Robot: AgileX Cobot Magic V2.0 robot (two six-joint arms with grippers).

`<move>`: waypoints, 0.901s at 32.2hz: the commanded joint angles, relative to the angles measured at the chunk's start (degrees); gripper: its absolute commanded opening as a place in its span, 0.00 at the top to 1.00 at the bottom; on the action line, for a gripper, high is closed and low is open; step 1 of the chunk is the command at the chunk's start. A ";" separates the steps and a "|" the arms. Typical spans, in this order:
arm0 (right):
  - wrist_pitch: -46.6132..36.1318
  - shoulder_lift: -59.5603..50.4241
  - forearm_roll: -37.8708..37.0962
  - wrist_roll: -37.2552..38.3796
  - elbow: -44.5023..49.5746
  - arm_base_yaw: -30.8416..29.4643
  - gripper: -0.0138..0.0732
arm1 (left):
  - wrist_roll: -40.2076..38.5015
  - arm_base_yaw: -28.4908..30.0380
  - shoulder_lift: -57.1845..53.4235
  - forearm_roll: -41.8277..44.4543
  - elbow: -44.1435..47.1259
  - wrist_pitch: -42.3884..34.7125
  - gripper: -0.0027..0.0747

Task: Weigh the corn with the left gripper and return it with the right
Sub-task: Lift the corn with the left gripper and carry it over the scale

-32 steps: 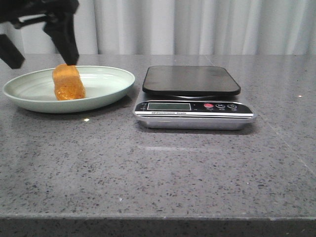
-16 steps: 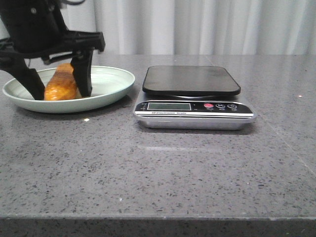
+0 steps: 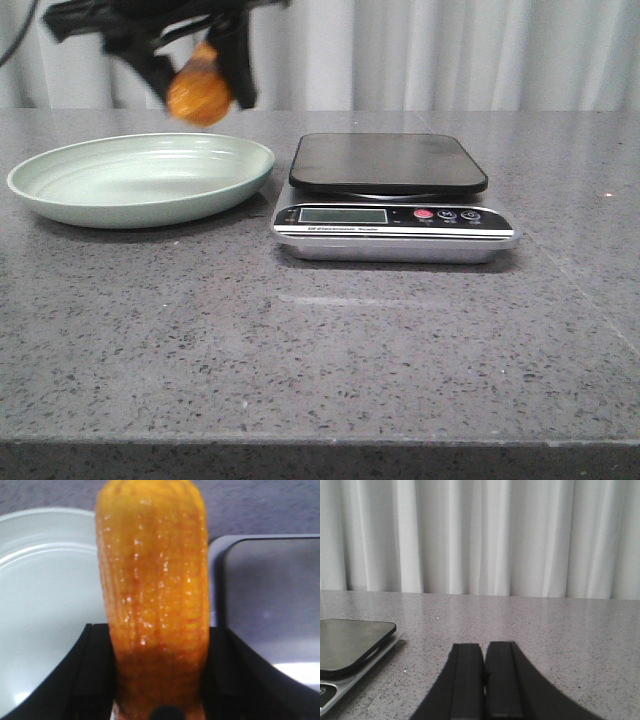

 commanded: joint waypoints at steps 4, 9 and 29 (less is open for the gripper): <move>-4.67 -0.77 0.14 -0.14 -0.39 -0.20 0.67 | 0.20 -5.55 1.80 -0.06 -8.51 -1.26 0.79; -4.67 -0.77 0.14 -0.14 -0.39 -0.20 0.67 | 0.20 -8.57 6.22 -0.06 -13.92 1.09 0.79; -4.67 -0.77 0.14 -0.14 -0.39 -0.20 0.67 | 0.08 -10.59 11.68 -0.89 -18.87 4.86 0.23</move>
